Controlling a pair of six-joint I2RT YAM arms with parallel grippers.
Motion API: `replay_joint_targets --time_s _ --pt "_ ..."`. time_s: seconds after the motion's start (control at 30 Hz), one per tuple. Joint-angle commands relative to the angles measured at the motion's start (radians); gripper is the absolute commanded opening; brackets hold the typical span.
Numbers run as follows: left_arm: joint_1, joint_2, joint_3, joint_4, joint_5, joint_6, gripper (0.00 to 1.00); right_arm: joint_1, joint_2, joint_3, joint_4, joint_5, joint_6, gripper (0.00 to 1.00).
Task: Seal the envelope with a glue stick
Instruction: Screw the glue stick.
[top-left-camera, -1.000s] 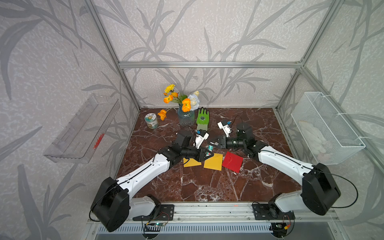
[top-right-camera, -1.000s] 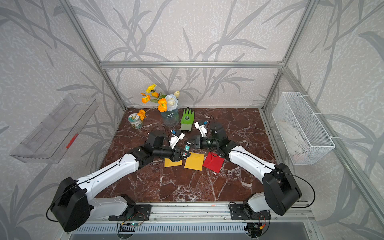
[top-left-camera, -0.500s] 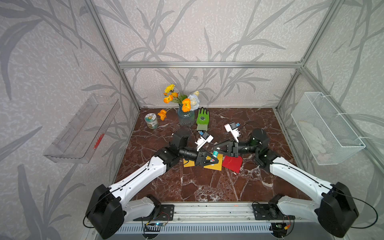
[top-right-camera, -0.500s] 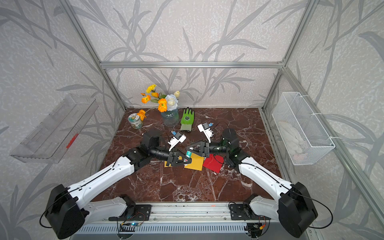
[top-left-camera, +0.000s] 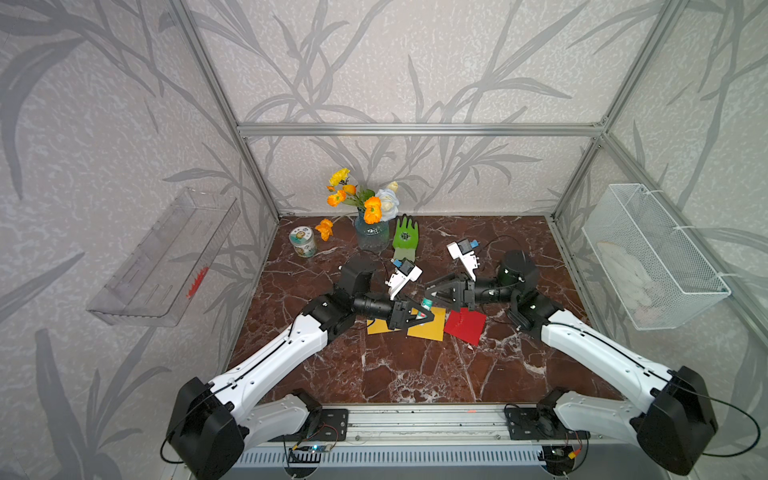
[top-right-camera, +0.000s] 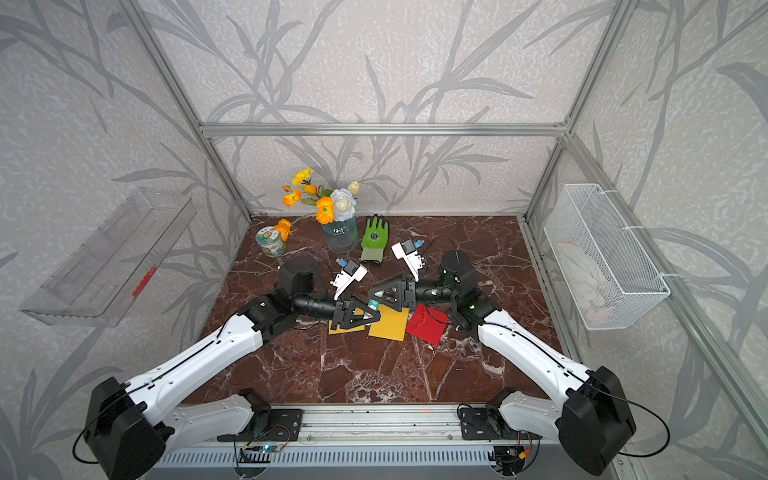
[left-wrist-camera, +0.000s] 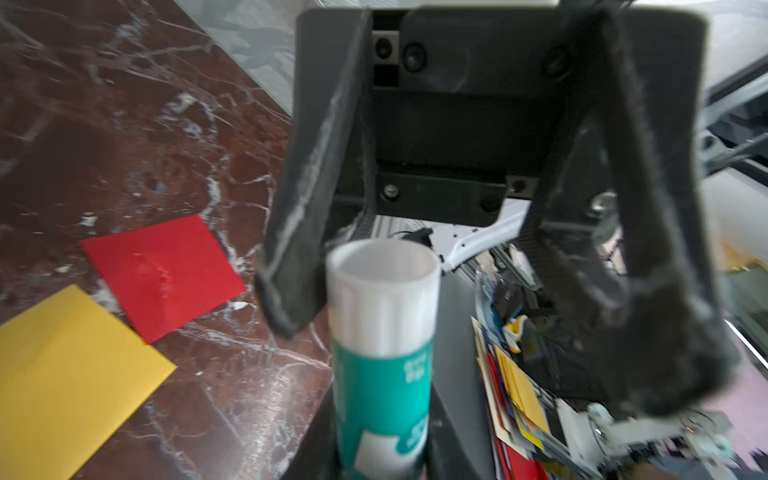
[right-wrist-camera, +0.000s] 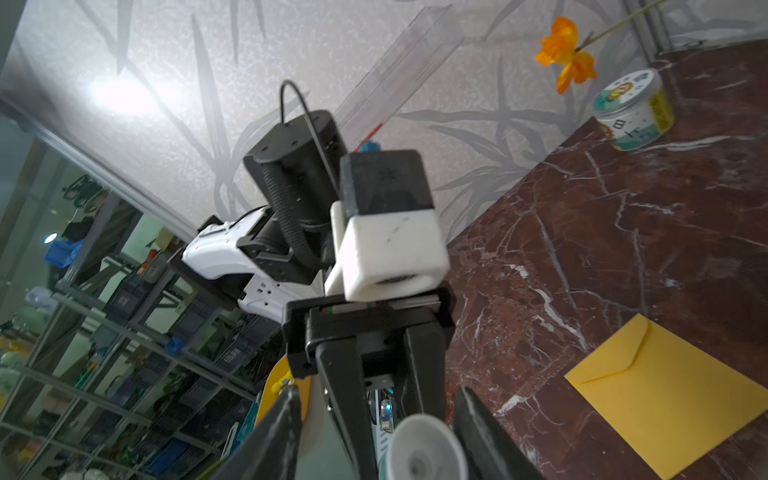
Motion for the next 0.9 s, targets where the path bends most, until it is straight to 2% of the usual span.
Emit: replay_joint_targets --time_s 0.0,0.1,0.27,0.5,0.57,0.67,0.87 --pt "0.005 -0.022 -0.018 -0.019 -0.229 0.051 0.0 -0.001 0.067 0.062 -0.151 0.123 0.021 0.58" --pt "0.004 -0.013 -0.018 -0.025 -0.292 0.057 0.0 0.006 0.11 0.089 -0.206 0.177 0.027 0.54" --pt "0.004 0.002 -0.026 -0.025 -0.316 0.056 0.0 0.012 0.157 0.127 -0.211 0.226 0.054 0.39" --pt "0.004 0.021 -0.033 -0.03 -0.311 0.046 0.0 0.021 0.196 0.163 -0.193 0.211 0.073 0.39" --pt "0.005 0.021 -0.037 -0.025 -0.311 0.042 0.0 0.022 0.2 0.162 -0.188 0.201 0.076 0.37" --pt "0.004 0.02 -0.038 -0.022 -0.315 0.041 0.0 0.024 0.204 0.157 -0.176 0.184 0.081 0.27" --pt "0.007 0.018 -0.025 -0.016 -0.303 0.032 0.0 0.024 0.194 0.129 -0.136 0.14 0.08 0.25"
